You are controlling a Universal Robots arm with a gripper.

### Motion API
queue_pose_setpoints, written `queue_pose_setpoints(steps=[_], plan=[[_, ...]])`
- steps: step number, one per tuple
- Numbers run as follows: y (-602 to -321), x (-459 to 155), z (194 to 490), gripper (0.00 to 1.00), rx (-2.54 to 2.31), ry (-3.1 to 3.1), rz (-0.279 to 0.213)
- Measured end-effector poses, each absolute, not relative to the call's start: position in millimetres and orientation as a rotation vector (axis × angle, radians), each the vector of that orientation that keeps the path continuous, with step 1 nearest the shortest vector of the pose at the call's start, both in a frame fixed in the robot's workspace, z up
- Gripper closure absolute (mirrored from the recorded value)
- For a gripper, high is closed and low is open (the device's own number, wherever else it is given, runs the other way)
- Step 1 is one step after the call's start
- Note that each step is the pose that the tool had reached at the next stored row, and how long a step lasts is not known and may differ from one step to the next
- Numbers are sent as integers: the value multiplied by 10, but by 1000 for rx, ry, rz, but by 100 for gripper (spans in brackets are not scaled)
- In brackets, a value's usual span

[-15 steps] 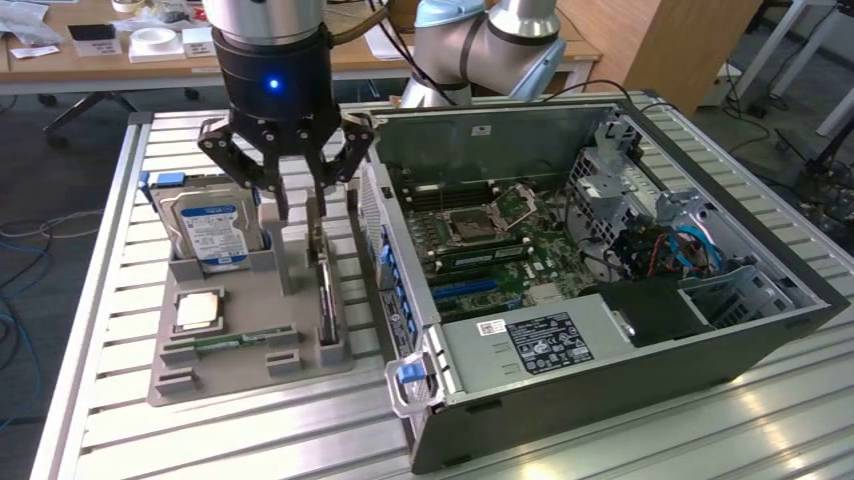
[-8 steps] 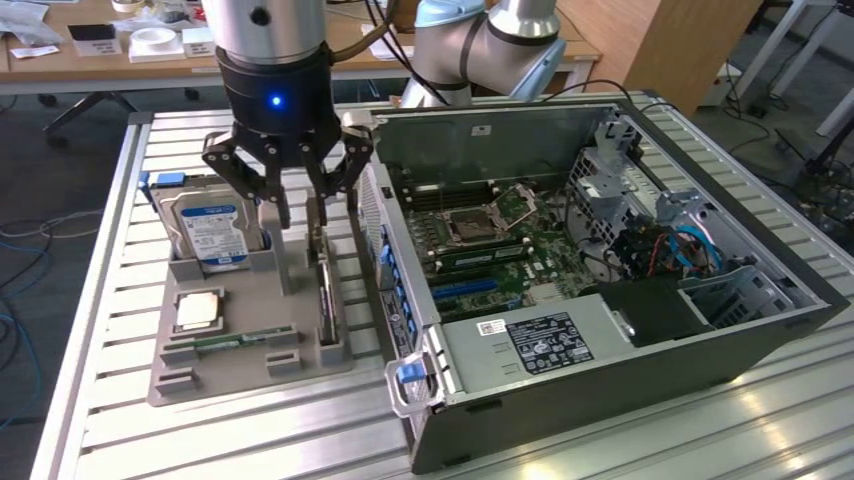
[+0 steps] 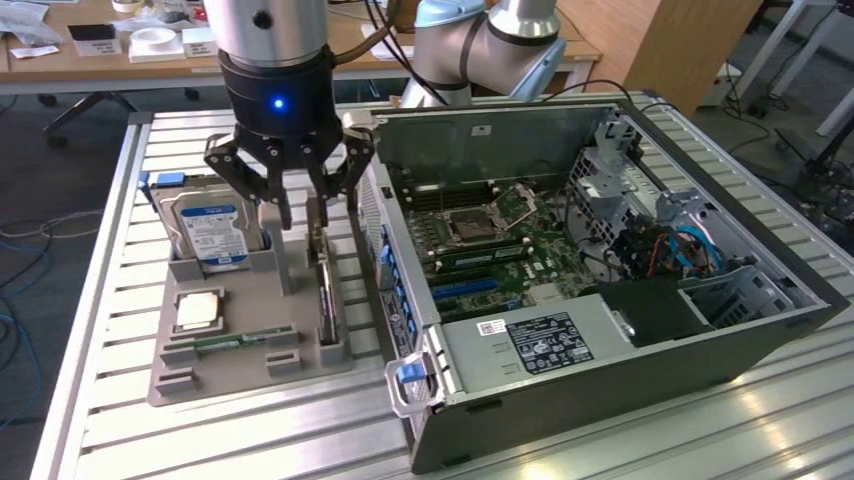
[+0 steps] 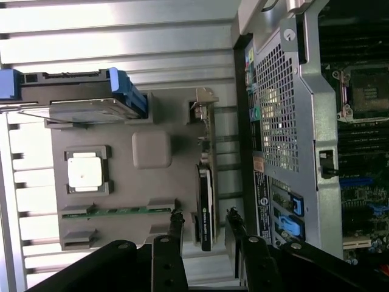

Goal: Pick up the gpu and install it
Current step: 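Pick up the gpu and move the gpu toward the slot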

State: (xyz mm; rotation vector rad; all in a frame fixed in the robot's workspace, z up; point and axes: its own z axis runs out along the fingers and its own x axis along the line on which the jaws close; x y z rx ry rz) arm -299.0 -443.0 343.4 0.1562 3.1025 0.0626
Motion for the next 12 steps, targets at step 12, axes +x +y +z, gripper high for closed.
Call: queue_pose_setpoints(steps=[12], plan=[[-4430, -2965, 3296, 58, 156, 3103, 62]])
